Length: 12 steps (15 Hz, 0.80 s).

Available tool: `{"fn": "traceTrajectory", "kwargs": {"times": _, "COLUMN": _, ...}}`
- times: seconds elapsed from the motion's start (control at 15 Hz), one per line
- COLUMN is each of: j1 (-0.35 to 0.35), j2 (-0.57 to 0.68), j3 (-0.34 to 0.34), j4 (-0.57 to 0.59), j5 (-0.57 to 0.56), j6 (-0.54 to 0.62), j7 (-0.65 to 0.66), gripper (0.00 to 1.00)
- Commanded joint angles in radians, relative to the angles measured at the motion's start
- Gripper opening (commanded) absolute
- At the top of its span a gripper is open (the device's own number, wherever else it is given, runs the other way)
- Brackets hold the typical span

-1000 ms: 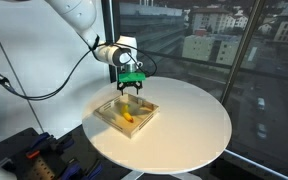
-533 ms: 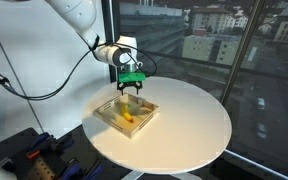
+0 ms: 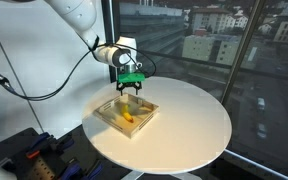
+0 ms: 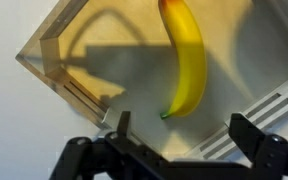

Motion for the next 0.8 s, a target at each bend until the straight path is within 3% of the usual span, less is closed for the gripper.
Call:
{"fn": "traceTrajectory", "kwargs": {"times": 0.0, "j1": -0.014, "j2": 0.015, "j3": 0.021, "j4": 0.015, "j5": -0.011, "j6": 0.000, "j7": -0.028, "gripper": 1.00}}
{"fn": "traceTrajectory", "kwargs": {"times": 0.73, "j1": -0.025, "j2": 0.054, "j3": 0.035, "j4": 0.026, "j5": -0.021, "j6": -0.019, "j7": -0.168, "gripper": 1.00}}
